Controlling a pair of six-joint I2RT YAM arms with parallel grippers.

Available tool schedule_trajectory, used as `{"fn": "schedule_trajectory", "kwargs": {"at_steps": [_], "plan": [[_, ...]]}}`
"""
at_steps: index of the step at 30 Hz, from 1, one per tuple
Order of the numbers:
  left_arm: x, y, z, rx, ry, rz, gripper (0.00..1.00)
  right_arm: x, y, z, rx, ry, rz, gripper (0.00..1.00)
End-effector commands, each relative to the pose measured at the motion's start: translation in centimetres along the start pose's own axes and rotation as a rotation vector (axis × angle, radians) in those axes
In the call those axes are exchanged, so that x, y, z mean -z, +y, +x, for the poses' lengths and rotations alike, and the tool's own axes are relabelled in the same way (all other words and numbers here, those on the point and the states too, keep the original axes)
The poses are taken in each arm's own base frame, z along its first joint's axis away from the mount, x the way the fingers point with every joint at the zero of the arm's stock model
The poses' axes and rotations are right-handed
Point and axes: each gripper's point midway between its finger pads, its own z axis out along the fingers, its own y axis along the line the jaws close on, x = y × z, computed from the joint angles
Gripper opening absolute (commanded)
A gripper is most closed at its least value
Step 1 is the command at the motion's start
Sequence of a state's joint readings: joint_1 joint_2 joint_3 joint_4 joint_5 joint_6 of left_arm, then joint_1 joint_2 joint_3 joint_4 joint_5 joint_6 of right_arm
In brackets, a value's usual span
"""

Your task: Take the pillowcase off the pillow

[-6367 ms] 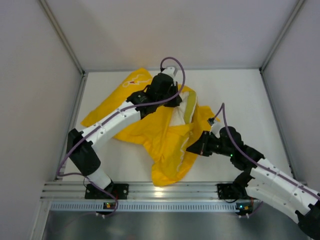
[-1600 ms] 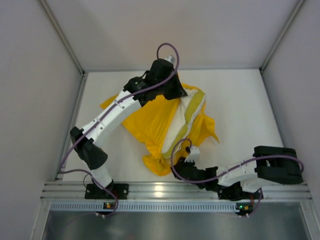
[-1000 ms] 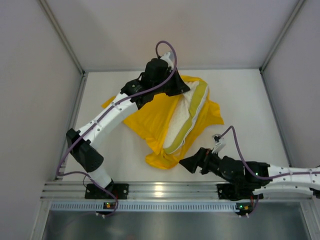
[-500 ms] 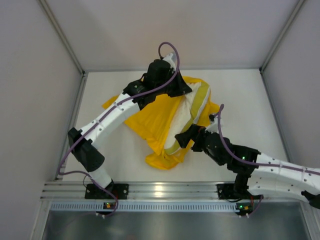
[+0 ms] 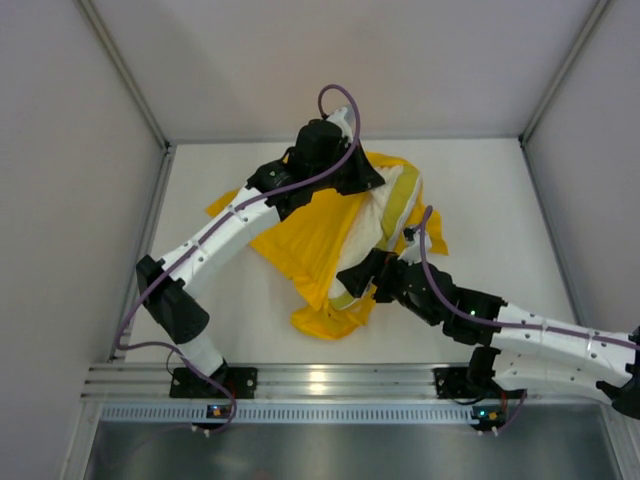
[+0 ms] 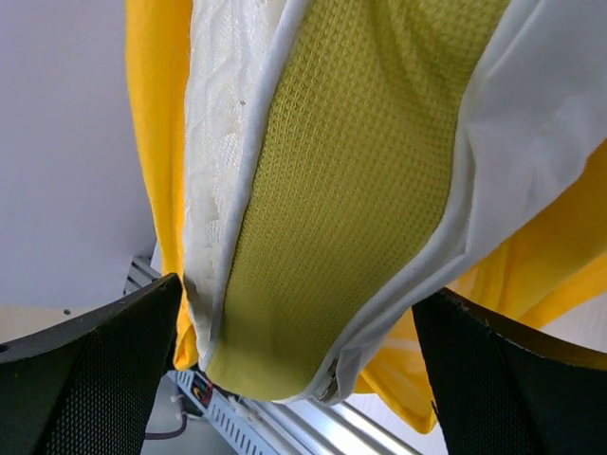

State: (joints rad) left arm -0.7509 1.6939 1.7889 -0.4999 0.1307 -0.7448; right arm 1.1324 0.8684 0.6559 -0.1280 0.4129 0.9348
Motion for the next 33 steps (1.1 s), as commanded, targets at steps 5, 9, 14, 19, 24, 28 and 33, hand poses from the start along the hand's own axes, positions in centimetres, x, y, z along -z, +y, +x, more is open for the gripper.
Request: {"fn": "schedule_trajectory", "kwargs": {"at_steps": [5, 9, 14, 19, 24, 28, 33], "plan": [[2.3, -5.3, -3.7, -0.038, -0.14, 0.177, 0.0, -1.3, 0.4, -0.4, -0.024, -0.039, -0.026, 0.99], [2.6, -5.4, -3.7, -0.039, -0.141, 0.182, 0.0, -1.6, 0.2, -1.0, -0.052, -0.083, -0.043, 0.98], [2.9, -5.8, -3.5, -0.041, -0.136, 0.194, 0.0, -2.4, -0.2, -1.2, -0.065, -0.115, -0.063, 0.71], [3.2, -5.0, -3.1, -0.083, -0.139, 0.172, 0.41, -2.3, -0.8, -1.6, -0.049, -0.129, -0.07, 0.0], [4.2, -1.4, -2.6, -0.158, -0.132, -0.004, 0.99, -1.3, -2.6, -2.3, -0.063, -0.139, -0.036, 0.0], [7.6, 1.5, -2.6, -0.182, -0.222, -0.147, 0.99, -1.4, -4.2, -2.8, -0.07, -0.124, -0.015, 0.0], [10.7, 5.1, 2.0, -0.117, -0.18, -0.18, 0.95, -0.8, -4.9, -4.1, -0.067, -0.139, -0.011, 0.0]]}}
